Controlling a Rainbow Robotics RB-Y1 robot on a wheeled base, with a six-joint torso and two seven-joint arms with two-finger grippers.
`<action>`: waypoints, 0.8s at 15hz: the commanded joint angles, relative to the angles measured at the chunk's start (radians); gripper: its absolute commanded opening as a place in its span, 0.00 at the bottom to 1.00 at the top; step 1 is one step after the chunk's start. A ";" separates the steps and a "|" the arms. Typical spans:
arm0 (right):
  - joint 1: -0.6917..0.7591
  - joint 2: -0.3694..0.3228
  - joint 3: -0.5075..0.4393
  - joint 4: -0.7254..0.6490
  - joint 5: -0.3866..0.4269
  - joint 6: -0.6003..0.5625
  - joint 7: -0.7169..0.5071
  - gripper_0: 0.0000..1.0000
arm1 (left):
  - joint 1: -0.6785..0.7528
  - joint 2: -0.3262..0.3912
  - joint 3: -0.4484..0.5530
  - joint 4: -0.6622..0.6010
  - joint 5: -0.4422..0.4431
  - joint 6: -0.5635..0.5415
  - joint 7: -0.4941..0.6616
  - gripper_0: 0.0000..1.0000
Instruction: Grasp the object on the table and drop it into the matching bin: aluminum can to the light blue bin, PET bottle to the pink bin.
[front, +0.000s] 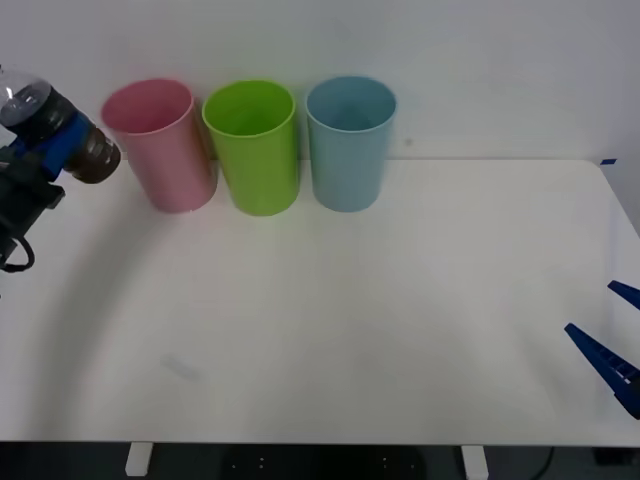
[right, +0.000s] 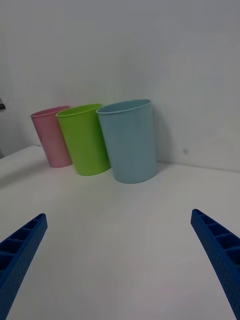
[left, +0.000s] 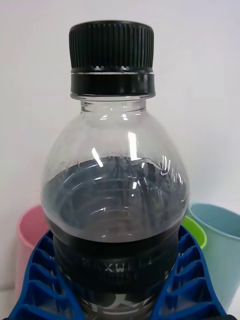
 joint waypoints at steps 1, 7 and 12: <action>0.000 0.000 0.000 0.000 0.000 0.000 0.000 1.00 | -0.096 0.025 -0.010 0.085 -0.036 0.007 -0.005 0.00; 0.000 0.000 0.000 0.000 0.000 0.000 0.000 1.00 | -0.329 0.029 -0.022 0.303 -0.183 0.007 -0.027 0.00; 0.000 0.000 0.000 0.000 0.000 0.000 0.000 1.00 | -0.515 0.028 -0.029 0.507 -0.315 0.007 -0.048 0.00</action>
